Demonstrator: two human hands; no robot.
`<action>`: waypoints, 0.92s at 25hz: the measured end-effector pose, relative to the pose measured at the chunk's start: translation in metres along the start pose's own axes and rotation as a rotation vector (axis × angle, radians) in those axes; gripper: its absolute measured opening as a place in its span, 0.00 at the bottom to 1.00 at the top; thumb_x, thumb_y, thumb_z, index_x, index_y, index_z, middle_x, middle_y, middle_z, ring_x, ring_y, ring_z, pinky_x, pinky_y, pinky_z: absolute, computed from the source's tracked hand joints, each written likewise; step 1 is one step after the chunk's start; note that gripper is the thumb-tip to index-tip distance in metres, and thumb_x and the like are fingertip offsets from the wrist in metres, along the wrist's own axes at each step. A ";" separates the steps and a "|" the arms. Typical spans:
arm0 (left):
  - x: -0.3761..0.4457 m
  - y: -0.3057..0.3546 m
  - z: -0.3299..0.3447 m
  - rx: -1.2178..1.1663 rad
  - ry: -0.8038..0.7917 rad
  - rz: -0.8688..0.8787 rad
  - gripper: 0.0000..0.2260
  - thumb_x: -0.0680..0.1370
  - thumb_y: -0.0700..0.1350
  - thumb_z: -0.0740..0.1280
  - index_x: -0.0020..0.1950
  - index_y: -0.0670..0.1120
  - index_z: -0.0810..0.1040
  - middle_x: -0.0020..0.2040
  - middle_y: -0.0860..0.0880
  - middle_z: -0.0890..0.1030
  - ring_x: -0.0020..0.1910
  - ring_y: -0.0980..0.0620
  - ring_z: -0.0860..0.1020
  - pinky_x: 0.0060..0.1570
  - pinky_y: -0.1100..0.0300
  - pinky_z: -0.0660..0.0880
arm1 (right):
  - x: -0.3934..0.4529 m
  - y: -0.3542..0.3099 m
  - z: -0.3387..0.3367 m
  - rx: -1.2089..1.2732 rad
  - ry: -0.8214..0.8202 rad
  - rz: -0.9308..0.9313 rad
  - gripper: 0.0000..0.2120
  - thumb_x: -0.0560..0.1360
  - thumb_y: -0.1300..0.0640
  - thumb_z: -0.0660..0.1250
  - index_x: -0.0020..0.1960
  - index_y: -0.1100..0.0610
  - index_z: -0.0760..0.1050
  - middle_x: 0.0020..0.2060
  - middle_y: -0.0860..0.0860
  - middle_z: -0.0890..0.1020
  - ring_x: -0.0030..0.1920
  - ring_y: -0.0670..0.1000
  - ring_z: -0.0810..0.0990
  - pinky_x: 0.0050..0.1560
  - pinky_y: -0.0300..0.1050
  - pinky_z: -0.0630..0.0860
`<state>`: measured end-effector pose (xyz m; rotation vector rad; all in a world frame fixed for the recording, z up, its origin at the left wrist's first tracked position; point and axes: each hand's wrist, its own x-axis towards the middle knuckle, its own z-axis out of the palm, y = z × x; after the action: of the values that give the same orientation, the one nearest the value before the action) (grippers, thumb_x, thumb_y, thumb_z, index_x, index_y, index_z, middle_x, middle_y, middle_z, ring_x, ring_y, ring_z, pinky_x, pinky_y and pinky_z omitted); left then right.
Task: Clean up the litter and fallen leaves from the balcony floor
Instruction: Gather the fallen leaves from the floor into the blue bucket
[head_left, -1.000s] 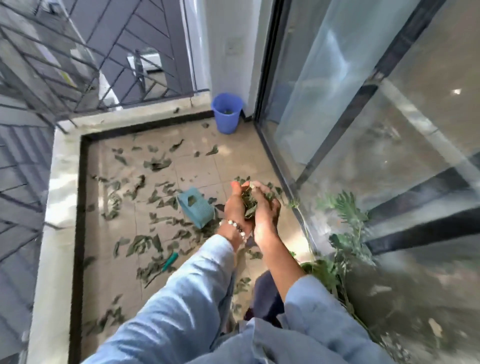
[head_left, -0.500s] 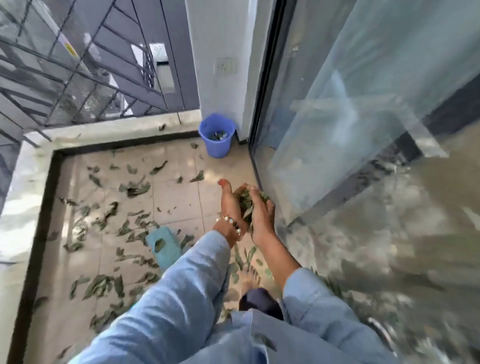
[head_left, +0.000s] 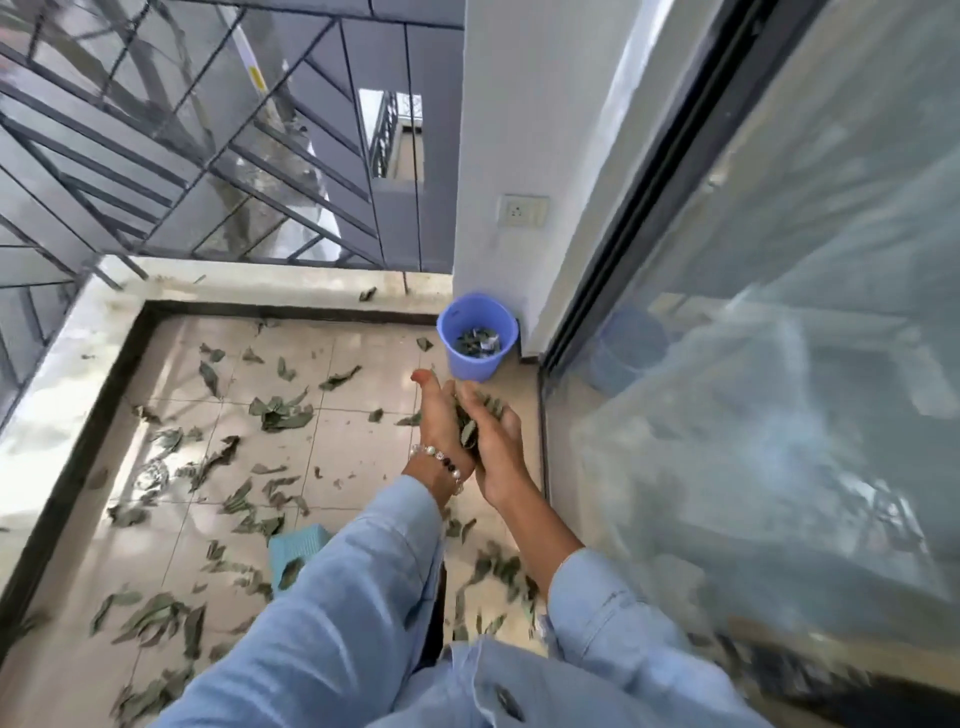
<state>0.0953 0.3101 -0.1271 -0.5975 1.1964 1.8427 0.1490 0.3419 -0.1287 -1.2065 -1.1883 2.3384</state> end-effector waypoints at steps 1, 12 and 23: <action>0.024 0.015 0.009 -0.004 -0.011 -0.008 0.33 0.75 0.72 0.46 0.40 0.46 0.75 0.39 0.45 0.78 0.44 0.46 0.77 0.55 0.54 0.74 | 0.030 -0.006 0.012 0.018 0.040 -0.003 0.06 0.73 0.58 0.72 0.49 0.59 0.79 0.45 0.56 0.84 0.48 0.54 0.83 0.54 0.51 0.79; 0.245 0.159 0.082 0.059 0.038 -0.113 0.30 0.81 0.62 0.49 0.66 0.39 0.73 0.63 0.41 0.77 0.64 0.45 0.75 0.67 0.51 0.69 | 0.296 -0.078 0.082 0.274 0.290 0.121 0.05 0.71 0.65 0.72 0.45 0.59 0.80 0.41 0.57 0.83 0.41 0.54 0.82 0.42 0.46 0.78; 0.529 0.091 0.093 0.058 0.239 -0.303 0.22 0.83 0.59 0.46 0.62 0.48 0.73 0.48 0.55 0.77 0.53 0.58 0.78 0.49 0.63 0.75 | 0.592 0.023 0.002 0.035 0.362 0.424 0.20 0.74 0.39 0.65 0.59 0.51 0.77 0.53 0.52 0.83 0.50 0.52 0.82 0.47 0.49 0.78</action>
<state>-0.2600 0.5815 -0.4387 -0.9327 1.2317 1.5075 -0.2184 0.6473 -0.4784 -1.9226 -0.8273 2.2506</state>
